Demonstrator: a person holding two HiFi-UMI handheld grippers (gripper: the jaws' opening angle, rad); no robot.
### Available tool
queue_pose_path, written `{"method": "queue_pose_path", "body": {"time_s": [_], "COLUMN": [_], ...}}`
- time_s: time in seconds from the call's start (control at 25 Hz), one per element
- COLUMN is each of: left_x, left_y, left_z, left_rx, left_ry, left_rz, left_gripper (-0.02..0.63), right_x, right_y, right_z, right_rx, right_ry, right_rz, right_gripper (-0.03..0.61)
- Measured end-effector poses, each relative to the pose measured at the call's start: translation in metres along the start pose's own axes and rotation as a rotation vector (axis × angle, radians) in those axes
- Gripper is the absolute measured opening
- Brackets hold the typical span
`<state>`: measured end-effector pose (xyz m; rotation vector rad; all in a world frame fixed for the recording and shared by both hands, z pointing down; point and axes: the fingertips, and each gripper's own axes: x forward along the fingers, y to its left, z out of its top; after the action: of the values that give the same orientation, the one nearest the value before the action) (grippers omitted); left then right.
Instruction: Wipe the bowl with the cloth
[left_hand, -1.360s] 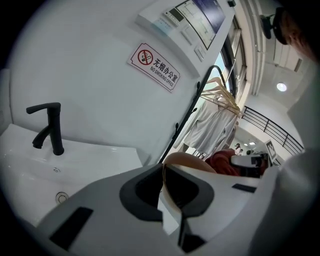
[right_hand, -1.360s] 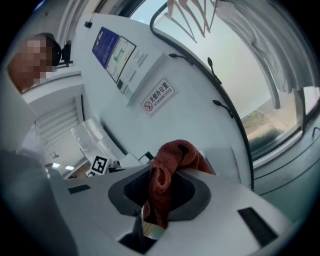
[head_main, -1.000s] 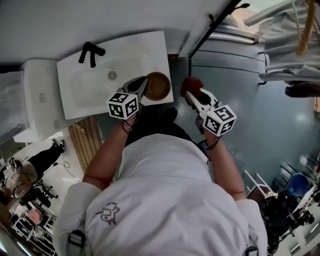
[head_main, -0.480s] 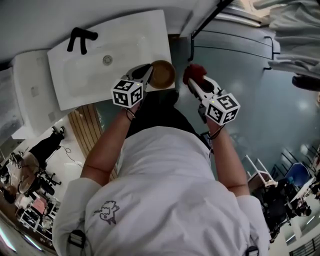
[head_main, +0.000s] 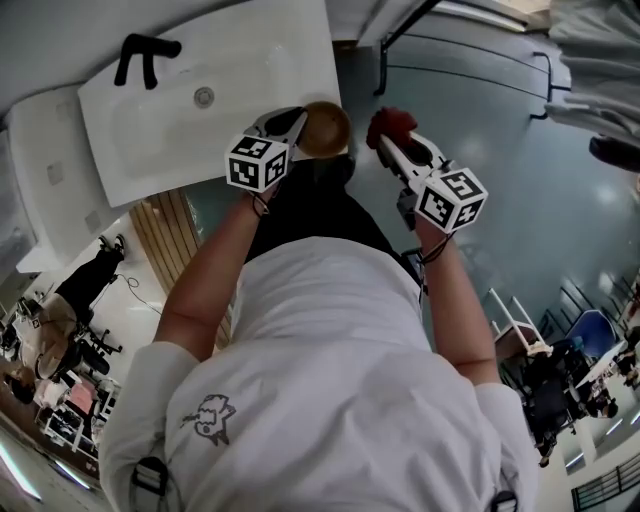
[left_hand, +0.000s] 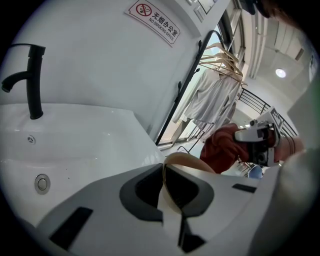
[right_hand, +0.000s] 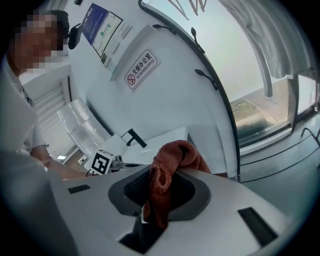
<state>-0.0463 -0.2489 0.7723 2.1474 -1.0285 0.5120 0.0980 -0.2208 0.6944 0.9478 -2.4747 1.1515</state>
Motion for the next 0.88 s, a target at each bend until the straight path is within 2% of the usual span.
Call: {"method": "queue_pose_path", "body": {"time_s": [0.36,0.6,0.72,0.88], "left_x": [0.003,0.005,0.005,0.002], "left_y": [0.001,-0.003,-0.003,-0.002], "left_z": [-0.019,-0.022,-0.023,-0.017], "left_rx": [0.026,0.020,0.028,0.029], "left_ry": [0.030,0.015,0.014,-0.016], "left_rz": [-0.010,-0.036,-0.043,-0.042], "left_gripper": [0.026,0.028,0.109,0.143], "right_x": [-0.011,-0.019,-0.018,-0.019], "right_y": [-0.008,-0.010,-0.008,-0.006], "right_z": [0.002,0.012,0.015,0.016], "right_rx": [0.013,0.023,0.025,0.018], "right_ry": [-0.008,-0.034,-0.038,-0.040], "right_rz": [-0.017,-0.027,-0.023,-0.019], "right_gripper": [0.081,0.081,0.081,0.081]}}
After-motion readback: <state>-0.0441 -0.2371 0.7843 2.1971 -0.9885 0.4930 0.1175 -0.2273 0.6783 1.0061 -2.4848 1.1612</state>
